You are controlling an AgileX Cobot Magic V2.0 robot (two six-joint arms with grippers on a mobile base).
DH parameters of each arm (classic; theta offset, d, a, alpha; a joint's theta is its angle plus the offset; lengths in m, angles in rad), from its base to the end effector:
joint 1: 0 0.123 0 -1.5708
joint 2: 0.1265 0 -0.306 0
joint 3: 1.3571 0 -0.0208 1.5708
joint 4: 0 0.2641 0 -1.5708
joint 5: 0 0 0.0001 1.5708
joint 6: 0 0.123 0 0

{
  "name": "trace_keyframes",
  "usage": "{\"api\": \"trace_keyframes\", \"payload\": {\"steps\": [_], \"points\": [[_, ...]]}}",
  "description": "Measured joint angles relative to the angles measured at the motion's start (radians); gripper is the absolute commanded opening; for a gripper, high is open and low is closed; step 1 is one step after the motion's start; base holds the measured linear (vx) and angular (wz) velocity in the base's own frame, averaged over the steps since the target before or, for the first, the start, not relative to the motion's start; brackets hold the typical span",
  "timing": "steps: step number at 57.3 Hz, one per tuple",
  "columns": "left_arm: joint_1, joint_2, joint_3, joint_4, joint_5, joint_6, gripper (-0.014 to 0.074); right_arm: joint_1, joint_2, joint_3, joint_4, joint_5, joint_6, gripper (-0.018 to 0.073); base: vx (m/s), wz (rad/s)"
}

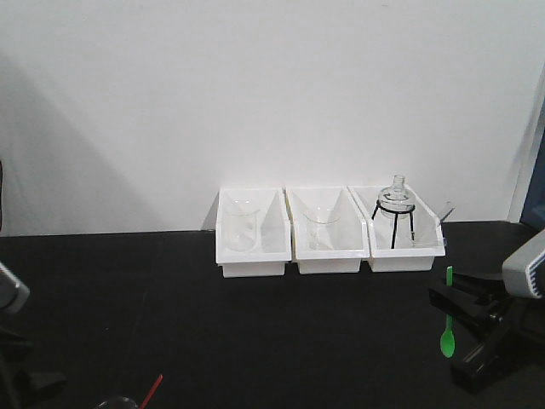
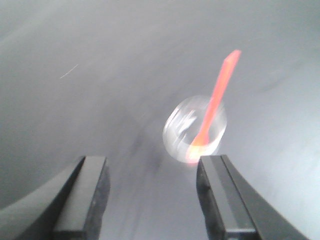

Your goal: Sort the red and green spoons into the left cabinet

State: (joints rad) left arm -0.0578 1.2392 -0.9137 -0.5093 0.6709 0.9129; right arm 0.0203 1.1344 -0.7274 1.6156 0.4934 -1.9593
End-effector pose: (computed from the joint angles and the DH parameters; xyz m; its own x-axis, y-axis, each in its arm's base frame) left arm 0.2744 -0.0533 0.2928 -0.5318 0.4889 -0.6915 0.5828 0.8037 0.1200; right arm 0.2663 0.0637 0.3196 -0.1191 -0.2943 -0.9483 -0.5404 0.8204 -0.1868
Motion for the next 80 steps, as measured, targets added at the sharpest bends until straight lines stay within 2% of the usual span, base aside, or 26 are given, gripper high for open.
{"api": "trace_keyframes", "payload": {"steps": [8, 18, 32, 47, 65, 80], "points": [[0.000, 0.143, -0.070, -0.112, 0.014, 0.131, 0.0513, 0.000, 0.000, 0.000, 0.000, 0.000, 0.001, -0.0004, 0.00, 0.00], [0.000, 0.299, -0.148, -0.230, 0.040, 0.251, 0.0512, 0.000, 0.000, 0.000, 0.000, -0.009, 0.001, -0.0004, 0.00, 0.00], [0.000, 0.450, -0.194, -0.275, 0.095, 0.331, 0.0512, 0.000, 0.000, 0.000, 0.000, -0.048, 0.001, -0.0004, 0.00, 0.00], [-0.039, 0.486, -0.197, -0.357, 0.099, 0.479, 0.0512, 0.000, 0.000, 0.000, 0.000, -0.080, 0.001, -0.0004, 0.00, 0.00], [-0.081, 0.487, -0.199, -0.361, 0.114, 0.502, 0.0512, 0.000, 0.020, 0.000, 0.002, -0.083, 0.001, -0.0004, 0.00, 0.00], [-0.085, 0.542, -0.199, -0.382, 0.116, 0.503, 0.0503, 0.000, 0.024, 0.000, 0.002, -0.083, 0.001, -0.0004, 0.00, 0.00]]}}
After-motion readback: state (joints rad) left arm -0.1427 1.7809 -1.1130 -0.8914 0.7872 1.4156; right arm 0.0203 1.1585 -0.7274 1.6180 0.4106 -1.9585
